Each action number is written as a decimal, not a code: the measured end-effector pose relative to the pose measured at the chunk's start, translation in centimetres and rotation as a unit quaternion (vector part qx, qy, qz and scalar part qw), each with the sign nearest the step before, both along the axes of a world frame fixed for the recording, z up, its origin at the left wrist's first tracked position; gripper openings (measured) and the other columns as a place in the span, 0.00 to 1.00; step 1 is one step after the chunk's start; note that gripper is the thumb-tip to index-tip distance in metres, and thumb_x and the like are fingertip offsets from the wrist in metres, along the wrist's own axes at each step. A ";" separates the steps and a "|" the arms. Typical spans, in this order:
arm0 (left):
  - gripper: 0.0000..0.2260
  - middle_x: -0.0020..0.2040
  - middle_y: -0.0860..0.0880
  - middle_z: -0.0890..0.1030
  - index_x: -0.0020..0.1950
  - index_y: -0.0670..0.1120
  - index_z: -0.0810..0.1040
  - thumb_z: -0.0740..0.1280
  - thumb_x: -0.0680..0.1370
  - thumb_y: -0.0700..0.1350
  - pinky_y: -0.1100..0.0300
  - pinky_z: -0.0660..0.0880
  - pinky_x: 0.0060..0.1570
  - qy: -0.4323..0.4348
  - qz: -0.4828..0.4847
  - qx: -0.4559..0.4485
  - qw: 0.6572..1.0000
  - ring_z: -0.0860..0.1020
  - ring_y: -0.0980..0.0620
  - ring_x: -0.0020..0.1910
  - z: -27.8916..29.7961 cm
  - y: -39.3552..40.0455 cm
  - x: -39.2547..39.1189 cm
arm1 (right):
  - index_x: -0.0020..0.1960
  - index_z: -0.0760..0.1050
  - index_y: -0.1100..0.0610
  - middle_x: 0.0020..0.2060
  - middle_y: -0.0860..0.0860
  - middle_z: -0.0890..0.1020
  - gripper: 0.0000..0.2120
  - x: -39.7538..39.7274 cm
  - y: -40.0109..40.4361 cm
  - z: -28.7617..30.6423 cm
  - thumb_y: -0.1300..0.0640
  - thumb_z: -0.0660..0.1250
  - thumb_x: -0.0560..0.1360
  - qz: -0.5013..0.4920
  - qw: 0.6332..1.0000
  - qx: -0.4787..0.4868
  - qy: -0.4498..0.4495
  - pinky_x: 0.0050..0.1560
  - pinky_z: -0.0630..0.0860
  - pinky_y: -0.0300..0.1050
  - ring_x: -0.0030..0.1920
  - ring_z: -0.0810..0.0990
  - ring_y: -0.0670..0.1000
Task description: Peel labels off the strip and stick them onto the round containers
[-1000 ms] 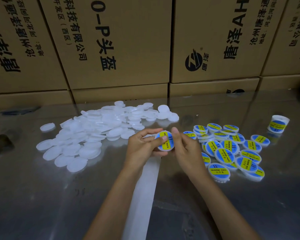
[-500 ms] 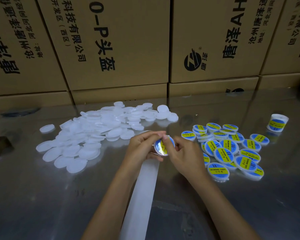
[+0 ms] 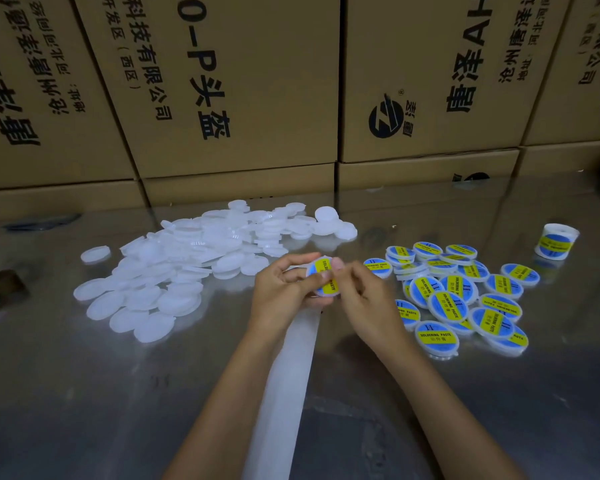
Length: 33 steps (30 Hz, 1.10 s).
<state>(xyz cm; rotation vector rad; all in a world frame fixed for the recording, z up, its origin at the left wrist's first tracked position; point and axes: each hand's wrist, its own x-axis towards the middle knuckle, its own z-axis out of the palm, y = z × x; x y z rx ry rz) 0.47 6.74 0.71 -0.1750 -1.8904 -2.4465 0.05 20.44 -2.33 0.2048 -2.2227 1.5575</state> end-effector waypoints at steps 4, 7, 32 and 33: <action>0.09 0.46 0.41 0.87 0.54 0.43 0.84 0.75 0.74 0.37 0.54 0.82 0.41 -0.006 0.045 0.027 0.999 0.86 0.45 0.45 -0.1 -0.3 -0.1 | 0.42 0.73 0.50 0.29 0.47 0.73 0.24 0.2 -0.2 -0.3 0.29 0.65 0.69 0.052 0.998 0.023 -0.019 0.35 0.70 0.49 0.31 0.70 0.43; 0.08 0.48 0.40 0.86 0.52 0.44 0.86 0.76 0.74 0.41 0.53 0.82 0.42 -0.013 0.051 0.027 0.998 0.86 0.41 0.48 0.0 -0.3 0.0 | 0.41 0.72 0.46 0.28 0.45 0.73 0.18 0.2 -0.1 -0.2 0.32 0.66 0.70 0.053 0.998 0.039 0.007 0.34 0.68 0.47 0.30 0.69 0.43; 0.07 0.41 0.43 0.87 0.47 0.45 0.81 0.77 0.73 0.42 0.62 0.79 0.34 0.002 0.075 -0.058 0.995 0.85 0.50 0.37 0.1 -0.6 -0.3 | 0.42 0.75 0.47 0.28 0.42 0.72 0.13 0.2 -0.3 0.0 0.38 0.65 0.77 0.071 0.997 -0.003 -0.010 0.33 0.67 0.35 0.31 0.69 0.41; 0.07 0.42 0.43 0.87 0.47 0.44 0.82 0.77 0.73 0.42 0.60 0.80 0.35 0.002 0.078 -0.047 0.996 0.85 0.49 0.37 0.1 -0.6 -0.2 | 0.42 0.76 0.46 0.27 0.41 0.72 0.11 0.2 -0.4 0.0 0.40 0.66 0.77 0.074 0.997 0.000 -0.002 0.32 0.65 0.33 0.30 0.69 0.41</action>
